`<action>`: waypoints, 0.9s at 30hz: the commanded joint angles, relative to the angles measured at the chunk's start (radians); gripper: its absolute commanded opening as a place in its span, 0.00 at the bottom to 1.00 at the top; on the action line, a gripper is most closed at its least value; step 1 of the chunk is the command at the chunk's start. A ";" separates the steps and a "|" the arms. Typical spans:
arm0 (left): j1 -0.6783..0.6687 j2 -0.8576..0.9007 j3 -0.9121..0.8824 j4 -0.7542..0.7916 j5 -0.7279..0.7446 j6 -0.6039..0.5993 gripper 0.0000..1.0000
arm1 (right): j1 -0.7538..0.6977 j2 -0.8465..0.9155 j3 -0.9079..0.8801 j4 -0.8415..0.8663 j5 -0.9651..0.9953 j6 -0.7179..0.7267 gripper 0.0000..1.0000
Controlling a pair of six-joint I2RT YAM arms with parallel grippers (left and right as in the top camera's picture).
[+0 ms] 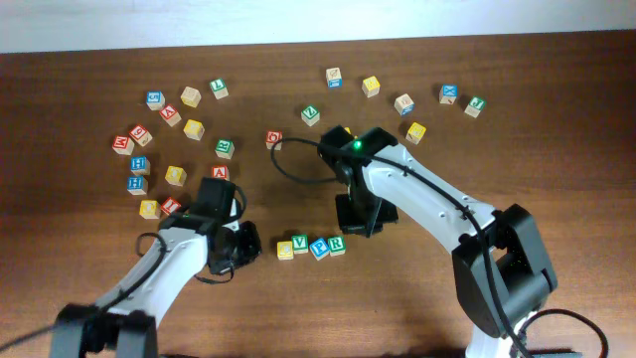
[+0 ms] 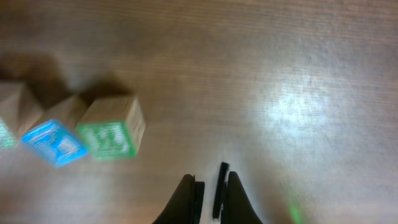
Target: Spell out CVPR
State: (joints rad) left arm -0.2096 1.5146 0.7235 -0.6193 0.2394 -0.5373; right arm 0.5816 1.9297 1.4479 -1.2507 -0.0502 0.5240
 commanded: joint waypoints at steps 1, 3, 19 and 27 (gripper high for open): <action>-0.039 0.072 -0.007 0.045 0.043 -0.031 0.00 | 0.000 -0.012 -0.089 0.069 0.025 0.031 0.04; -0.053 0.089 -0.007 0.082 0.060 -0.037 0.00 | 0.001 -0.012 -0.113 0.116 0.001 0.027 0.04; -0.060 0.090 -0.007 0.077 0.106 -0.061 0.00 | 0.041 -0.010 -0.214 0.285 -0.241 0.004 0.04; -0.059 0.090 -0.007 0.082 0.105 -0.061 0.00 | 0.050 -0.010 -0.214 0.275 -0.249 -0.019 0.04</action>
State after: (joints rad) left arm -0.2626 1.5929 0.7235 -0.5377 0.3382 -0.5884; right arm 0.6266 1.9289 1.2411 -0.9646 -0.2836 0.5270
